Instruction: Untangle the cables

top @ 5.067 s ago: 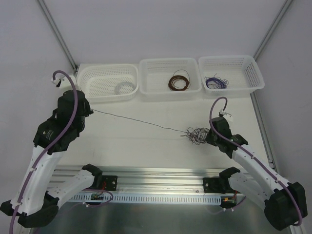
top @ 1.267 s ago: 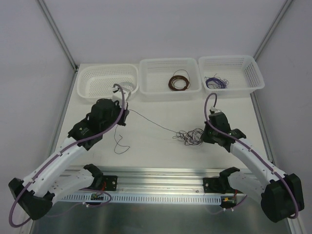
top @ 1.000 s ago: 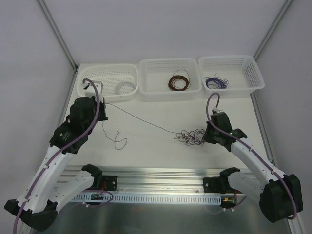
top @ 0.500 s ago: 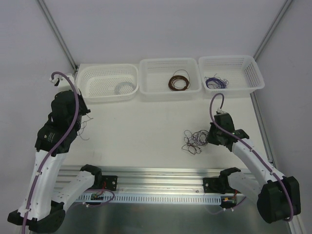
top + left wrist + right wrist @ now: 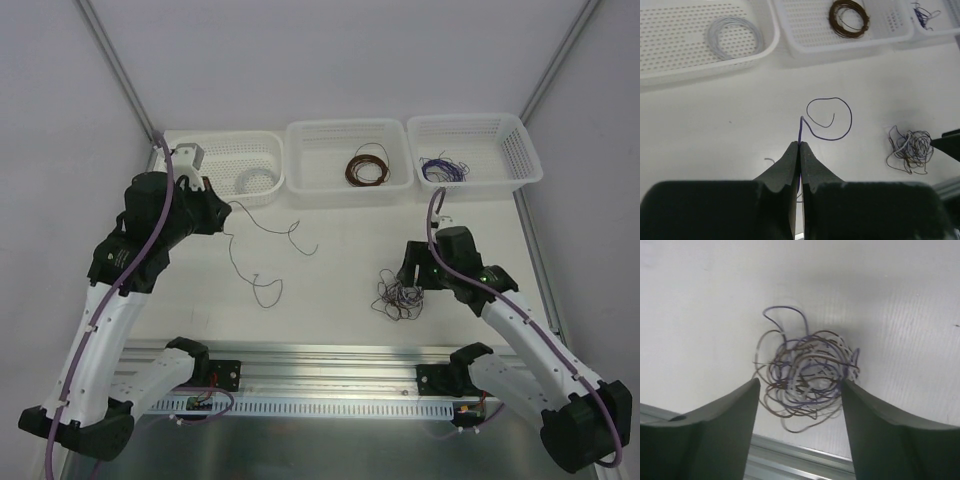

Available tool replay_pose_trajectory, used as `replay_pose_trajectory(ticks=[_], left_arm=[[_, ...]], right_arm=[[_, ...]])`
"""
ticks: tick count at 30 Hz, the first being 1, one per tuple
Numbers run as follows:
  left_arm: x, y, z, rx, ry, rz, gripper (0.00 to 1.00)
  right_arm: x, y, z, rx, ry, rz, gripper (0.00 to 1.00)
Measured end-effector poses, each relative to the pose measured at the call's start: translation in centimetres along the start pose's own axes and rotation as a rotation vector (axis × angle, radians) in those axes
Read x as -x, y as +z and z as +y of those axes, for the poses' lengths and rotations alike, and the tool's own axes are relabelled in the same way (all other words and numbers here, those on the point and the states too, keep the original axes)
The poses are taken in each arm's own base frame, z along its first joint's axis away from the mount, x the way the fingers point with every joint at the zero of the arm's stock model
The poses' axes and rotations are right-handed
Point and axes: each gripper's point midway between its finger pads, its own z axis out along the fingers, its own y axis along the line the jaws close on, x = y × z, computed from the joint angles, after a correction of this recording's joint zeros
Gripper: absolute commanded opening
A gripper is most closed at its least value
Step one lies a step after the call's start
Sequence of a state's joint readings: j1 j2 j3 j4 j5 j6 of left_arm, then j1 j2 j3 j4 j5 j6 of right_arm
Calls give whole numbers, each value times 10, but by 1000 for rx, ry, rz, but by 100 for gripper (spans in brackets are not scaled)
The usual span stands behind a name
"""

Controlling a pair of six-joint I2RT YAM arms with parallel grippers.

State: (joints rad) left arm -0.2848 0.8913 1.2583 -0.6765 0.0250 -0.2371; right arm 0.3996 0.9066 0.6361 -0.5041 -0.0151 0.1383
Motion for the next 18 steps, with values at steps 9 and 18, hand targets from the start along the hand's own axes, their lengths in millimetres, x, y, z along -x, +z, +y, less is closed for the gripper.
replay_pose_trajectory(ticks=[9,18], left_arm=[[-30,20,-75,-274,62,118,0],[-75,34,-127,-402,99,241,0]], right_arm=[[32,-47,81,261,-273,-152,97],[29,-58,168,557,-443,-235,97]])
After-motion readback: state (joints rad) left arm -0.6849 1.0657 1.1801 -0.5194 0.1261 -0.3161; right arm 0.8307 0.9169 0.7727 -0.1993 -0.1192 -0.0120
